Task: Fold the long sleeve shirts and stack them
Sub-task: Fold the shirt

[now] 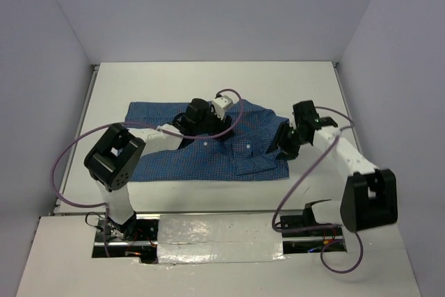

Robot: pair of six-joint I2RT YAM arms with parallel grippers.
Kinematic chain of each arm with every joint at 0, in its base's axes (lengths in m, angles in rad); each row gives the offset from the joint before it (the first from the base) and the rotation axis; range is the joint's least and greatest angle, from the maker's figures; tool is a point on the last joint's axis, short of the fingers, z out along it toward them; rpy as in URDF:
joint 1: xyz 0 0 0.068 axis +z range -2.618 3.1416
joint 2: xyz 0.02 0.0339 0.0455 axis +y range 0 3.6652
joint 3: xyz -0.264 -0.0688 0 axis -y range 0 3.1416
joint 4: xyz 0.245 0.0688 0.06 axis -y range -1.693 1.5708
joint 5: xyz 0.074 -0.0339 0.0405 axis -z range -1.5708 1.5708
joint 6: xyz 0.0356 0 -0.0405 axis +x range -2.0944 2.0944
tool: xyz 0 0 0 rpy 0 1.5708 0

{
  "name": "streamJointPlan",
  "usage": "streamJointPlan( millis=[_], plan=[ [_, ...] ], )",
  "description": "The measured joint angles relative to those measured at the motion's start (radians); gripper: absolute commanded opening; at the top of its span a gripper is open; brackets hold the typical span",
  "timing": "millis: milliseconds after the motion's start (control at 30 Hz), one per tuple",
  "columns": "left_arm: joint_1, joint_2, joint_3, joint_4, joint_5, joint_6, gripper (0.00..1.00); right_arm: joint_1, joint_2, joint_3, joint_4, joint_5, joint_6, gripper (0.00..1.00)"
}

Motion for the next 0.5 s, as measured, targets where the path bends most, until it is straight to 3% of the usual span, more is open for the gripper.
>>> streamJointPlan(
  millis=[167, 300, 500],
  plan=[
    [-0.022, -0.077, -0.027, -0.058, -0.013, 0.193, 0.63, -0.007, -0.167, -0.218, 0.071, 0.003, 0.124, 0.45],
    [-0.044, -0.169, -0.082, -0.082, -0.034, 0.369, 0.67, 0.023, -0.214, -0.333, 0.159, -0.004, 0.264, 0.46],
    [-0.056, -0.193, -0.097, -0.122, -0.113, 0.446, 0.69, 0.141, -0.351, -0.431, 0.291, 0.052, 0.486, 0.47]
  ],
)
